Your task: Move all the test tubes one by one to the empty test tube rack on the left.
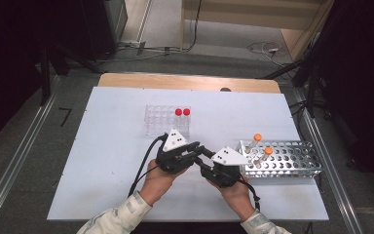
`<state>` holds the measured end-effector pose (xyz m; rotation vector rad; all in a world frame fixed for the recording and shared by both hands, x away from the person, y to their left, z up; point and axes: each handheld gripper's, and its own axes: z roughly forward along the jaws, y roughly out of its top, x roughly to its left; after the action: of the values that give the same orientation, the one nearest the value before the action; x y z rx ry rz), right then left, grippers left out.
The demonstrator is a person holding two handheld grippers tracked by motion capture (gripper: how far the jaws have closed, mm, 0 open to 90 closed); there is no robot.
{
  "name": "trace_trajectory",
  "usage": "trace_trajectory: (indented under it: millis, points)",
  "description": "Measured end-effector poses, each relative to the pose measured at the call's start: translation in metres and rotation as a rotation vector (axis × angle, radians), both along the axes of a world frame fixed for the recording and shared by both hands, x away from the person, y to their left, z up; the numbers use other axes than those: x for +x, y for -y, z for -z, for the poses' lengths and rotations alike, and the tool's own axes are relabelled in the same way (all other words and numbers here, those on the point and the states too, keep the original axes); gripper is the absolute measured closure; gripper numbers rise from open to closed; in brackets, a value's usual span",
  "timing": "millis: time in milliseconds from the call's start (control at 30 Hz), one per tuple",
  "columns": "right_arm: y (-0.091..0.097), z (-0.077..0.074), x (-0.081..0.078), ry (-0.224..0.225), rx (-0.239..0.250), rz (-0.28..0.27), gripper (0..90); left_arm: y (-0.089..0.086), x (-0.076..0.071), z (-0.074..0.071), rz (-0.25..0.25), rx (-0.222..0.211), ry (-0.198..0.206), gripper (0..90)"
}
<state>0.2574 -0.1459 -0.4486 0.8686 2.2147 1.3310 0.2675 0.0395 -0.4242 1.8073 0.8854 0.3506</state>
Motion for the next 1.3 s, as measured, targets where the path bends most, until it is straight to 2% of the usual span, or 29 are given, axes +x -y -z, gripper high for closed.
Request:
trace_trajectory:
  millis: [200, 567, 1033, 1300]
  points:
    - [0.012, -0.008, -0.005, -0.003, 0.016, -0.008, 43.3, -0.008, 0.005, -0.001, -0.029, -0.010, 0.000, 77.0]
    - [0.044, -0.018, -0.024, -0.007, 0.022, -0.021, 36.4, -0.023, 0.015, -0.007, -0.082, -0.037, 0.004, 76.9]
    - [0.088, -0.015, -0.039, -0.054, 0.036, 0.050, 25.2, -0.038, 0.023, -0.016, -0.120, -0.054, 0.011, 76.9]
    - [0.107, -0.013, -0.046, -0.073, 0.042, 0.097, 19.5, -0.052, 0.031, -0.025, -0.165, -0.038, 0.023, 76.9]
